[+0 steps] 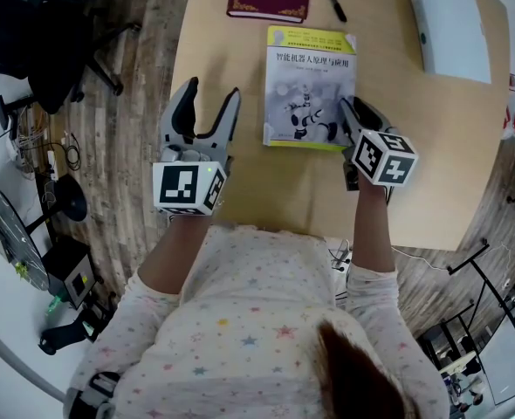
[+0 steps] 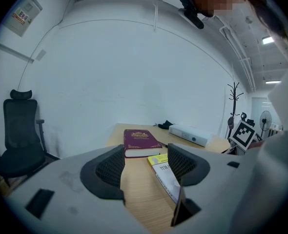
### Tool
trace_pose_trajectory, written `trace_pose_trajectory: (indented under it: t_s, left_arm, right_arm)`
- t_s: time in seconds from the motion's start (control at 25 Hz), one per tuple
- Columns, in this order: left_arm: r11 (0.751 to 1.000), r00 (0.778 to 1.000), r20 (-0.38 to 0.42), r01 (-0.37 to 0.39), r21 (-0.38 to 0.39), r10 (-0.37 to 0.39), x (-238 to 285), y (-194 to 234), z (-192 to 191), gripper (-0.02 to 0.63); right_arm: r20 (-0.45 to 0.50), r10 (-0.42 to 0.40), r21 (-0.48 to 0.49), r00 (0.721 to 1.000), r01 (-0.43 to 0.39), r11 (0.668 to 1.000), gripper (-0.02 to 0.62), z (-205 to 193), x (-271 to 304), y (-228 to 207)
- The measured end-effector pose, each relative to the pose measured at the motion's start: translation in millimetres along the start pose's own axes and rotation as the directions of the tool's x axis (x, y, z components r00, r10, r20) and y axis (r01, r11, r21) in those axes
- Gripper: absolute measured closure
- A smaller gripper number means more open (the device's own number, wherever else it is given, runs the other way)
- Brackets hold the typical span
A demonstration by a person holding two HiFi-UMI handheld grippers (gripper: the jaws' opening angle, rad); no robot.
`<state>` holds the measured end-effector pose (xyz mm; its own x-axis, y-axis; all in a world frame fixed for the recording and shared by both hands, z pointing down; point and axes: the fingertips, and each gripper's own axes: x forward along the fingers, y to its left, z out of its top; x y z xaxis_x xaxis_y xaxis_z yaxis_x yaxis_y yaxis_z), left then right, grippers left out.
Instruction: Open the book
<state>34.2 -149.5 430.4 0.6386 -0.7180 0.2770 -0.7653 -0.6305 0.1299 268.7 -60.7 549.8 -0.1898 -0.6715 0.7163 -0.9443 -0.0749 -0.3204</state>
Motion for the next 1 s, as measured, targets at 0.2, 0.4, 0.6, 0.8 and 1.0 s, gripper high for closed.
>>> trace_pose_trajectory:
  t_s: [0.2, 0.4, 0.6, 0.8, 1.0]
  left_arm:
    - [1.000, 1.000, -0.003, -0.001, 0.002, 0.001, -0.2, -1.8, -1.8, 0.336]
    - [1.000, 1.000, -0.001, -0.005, 0.001, 0.005, -1.3, -1.4, -0.2, 0.336]
    - [1.000, 1.000, 0.003, -0.009, 0.003, 0.009, -2.2, -0.2, 1.9, 0.336]
    - [1.000, 1.000, 0.006, -0.013, 0.001, 0.013, -4.1, 1.1, 3.1, 0.336]
    - [1.000, 1.000, 0.005, -0.015, -0.002, 0.015, -7.2, 2.2, 3.0, 0.336]
  right_arm:
    - [0.030, -0.012, 0.006, 0.999, 0.012, 1.000, 0.520, 4.3, -4.3, -2.8]
    - [0.055, -0.002, 0.016, 0.999, 0.002, 1.000, 0.563, 10.1, -10.2, -0.4]
    - [0.025, -0.045, -0.029, 0.999, 0.046, 0.999, 0.561, 6.4, -6.2, -3.5]
    - [-0.005, -0.106, -0.084, 0.994, 0.105, 0.991, 0.554, 3.4, -2.9, -6.1]
    - [-0.002, -0.117, -0.093, 0.993, 0.116, 0.989, 0.554, 5.4, -4.6, -4.8]
